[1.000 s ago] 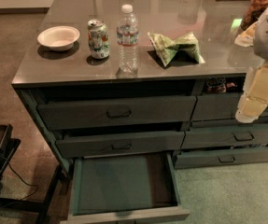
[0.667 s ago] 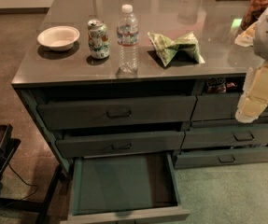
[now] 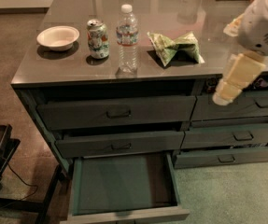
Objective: Place water bottle into bottom drawer
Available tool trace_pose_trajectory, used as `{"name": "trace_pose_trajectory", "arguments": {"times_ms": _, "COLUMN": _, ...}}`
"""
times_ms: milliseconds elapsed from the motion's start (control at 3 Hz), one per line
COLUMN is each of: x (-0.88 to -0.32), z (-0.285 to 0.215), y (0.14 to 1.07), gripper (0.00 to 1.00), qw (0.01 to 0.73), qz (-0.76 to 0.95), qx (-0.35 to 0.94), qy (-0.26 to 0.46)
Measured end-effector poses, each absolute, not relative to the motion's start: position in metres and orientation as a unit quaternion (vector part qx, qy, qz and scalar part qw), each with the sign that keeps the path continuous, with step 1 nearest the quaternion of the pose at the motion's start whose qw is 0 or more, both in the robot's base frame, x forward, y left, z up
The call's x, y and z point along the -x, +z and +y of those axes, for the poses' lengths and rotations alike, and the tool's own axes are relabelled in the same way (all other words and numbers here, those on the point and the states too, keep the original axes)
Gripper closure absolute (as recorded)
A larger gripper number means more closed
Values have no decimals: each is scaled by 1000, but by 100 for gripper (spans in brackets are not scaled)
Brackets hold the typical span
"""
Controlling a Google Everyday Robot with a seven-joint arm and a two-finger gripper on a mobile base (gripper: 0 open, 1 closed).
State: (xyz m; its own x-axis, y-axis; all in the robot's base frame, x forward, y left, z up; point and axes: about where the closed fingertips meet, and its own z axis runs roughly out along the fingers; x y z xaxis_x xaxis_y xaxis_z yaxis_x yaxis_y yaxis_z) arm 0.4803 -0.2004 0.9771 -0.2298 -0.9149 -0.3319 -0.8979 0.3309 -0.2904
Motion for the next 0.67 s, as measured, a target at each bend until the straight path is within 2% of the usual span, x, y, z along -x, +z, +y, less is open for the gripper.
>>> {"name": "trace_pose_trajectory", "arguments": {"times_ms": 333, "x": -535, "z": -182, "y": 971, "gripper": 0, "qw": 287, "qz": 791, "qx": 541, "qy": -2}}
{"name": "trace_pose_trajectory", "arguments": {"times_ms": 667, "x": -535, "z": -182, "y": 971, "gripper": 0, "qw": 287, "qz": 791, "qx": 541, "qy": -2}}
